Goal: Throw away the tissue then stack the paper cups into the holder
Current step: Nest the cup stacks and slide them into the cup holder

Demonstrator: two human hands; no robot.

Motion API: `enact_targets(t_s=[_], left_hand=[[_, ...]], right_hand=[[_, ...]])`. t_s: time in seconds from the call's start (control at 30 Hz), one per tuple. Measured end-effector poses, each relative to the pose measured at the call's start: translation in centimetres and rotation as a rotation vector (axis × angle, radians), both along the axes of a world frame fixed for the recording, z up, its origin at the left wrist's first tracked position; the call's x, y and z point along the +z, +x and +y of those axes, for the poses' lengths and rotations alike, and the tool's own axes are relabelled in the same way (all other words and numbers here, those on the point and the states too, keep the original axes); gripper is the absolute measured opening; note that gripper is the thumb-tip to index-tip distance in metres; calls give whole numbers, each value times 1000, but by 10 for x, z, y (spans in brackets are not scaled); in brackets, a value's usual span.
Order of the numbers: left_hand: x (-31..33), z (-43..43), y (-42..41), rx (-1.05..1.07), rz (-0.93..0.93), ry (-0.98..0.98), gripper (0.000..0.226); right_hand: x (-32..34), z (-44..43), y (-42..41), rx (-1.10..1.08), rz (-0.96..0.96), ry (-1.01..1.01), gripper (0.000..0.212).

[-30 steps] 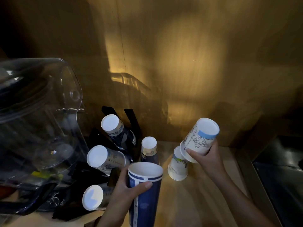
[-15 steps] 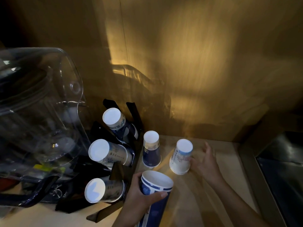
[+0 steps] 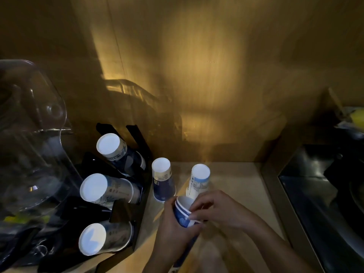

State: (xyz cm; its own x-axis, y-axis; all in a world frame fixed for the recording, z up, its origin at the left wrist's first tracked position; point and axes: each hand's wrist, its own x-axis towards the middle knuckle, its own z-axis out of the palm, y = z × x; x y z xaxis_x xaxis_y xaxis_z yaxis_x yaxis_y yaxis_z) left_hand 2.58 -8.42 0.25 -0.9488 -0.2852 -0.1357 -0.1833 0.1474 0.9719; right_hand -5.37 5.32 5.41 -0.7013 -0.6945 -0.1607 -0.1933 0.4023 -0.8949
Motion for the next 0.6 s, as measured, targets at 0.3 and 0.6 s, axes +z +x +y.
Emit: enact_targets(t_s=[0.3,0.6], left_hand=[[6,-4,7,-49,-45,-36,63],[18,-27,18,-91,-222,673,74]], right_hand=[[3,-4,6,72,-28,35,17],[20,6,-5,-59,-9,-209,27]])
